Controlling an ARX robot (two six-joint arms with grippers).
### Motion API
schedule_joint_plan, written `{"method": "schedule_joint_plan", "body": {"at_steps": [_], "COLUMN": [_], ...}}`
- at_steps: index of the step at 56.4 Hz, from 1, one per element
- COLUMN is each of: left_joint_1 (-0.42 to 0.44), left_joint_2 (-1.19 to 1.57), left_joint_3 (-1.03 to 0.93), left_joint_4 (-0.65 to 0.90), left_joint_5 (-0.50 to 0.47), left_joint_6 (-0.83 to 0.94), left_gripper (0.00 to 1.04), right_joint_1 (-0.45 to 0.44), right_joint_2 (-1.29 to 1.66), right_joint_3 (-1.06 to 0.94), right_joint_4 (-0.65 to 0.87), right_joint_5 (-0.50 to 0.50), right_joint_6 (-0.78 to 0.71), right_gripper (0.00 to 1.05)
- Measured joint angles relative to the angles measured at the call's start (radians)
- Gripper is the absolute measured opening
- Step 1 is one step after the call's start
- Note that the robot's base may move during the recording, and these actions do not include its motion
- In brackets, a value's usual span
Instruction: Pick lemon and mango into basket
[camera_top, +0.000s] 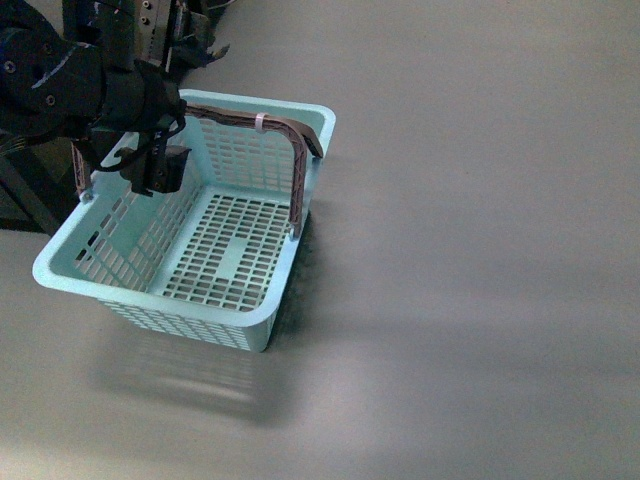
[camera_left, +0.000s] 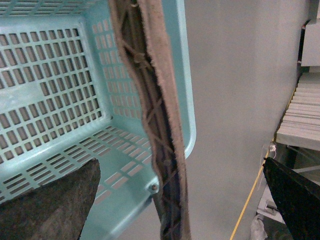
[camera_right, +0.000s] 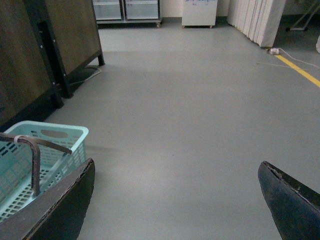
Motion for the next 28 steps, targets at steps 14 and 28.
{"method": "schedule_joint_plan", "body": {"at_steps": [14, 28], "left_joint_1": [0.005, 0.006], "left_joint_2": [0.084, 0.174], "left_joint_3": [0.157, 0.279], "left_joint_4": [-0.070, -0.166], "left_joint_5": [0.000, -0.013], "left_joint_6": [-0.001, -0.001], "left_gripper": [0.98, 0.72], "right_joint_1": [0.000, 0.000], "right_joint_2": [0.000, 0.000], "right_joint_3": [0.000, 0.000], "right_joint_4": [0.000, 0.000], "right_joint_5": [0.000, 0.000], "right_joint_6": [0.000, 0.000], "right_gripper": [0.96, 0.96]}}
